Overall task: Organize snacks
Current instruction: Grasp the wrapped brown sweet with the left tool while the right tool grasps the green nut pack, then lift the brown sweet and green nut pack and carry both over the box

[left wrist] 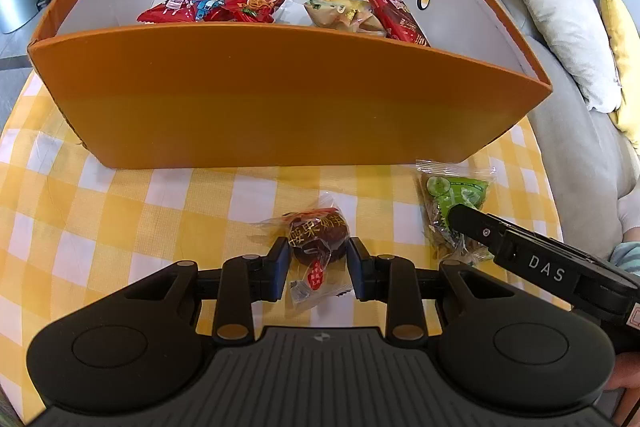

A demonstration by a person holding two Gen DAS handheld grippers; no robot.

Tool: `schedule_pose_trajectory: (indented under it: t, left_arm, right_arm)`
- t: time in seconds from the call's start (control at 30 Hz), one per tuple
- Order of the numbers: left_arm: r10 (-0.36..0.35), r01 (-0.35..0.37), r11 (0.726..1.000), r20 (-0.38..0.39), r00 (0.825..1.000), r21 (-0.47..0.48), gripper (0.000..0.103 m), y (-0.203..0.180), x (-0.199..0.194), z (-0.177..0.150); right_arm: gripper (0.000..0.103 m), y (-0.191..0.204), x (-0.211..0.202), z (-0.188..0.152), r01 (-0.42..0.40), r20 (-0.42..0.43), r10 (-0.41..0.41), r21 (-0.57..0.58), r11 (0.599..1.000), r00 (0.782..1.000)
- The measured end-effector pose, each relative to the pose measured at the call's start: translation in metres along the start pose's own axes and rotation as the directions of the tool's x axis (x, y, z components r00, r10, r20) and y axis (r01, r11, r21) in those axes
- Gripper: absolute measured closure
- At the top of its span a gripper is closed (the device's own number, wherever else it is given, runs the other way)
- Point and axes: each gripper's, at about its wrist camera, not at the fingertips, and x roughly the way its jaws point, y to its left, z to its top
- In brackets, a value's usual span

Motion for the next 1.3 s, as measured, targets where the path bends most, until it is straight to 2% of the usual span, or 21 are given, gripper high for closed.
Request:
schedule_pose_trajectory:
  t: [0.5,0.67,1.1,1.3]
  left_arm:
    - [0.029,-0.029,0.999,-0.017,0.999,0.021,0.066,-0.006,0.005,0.001]
    - [0.032,-0.032,0.999,-0.005,0.999,0.027,0.067,-0.007,0.005,-0.001]
    - [0.016,-0.017,0.999,0.002,1.000,0.035,0.069,-0.006,-0.002,-0.006]
    - [-0.032,0.031,0.998,0.019,0.999,0.060,0.069,-0.012,-0.022,-0.014]
  right_arm:
    - [0.065,0.006,-0.001,-0.005,0.028,0.019,-0.027,-0.050,0.998,0.999]
    - [0.067,0.015,-0.004,-0.008,0.048,0.027,-0.045,-0.106,0.993,0.999]
    - [0.070,0.022,-0.015,-0.017,0.061,0.002,-0.061,-0.156,0.986,0.998]
    - [0.070,0.032,-0.033,-0.025,0.096,-0.018,-0.101,-0.199,0.975,0.995]
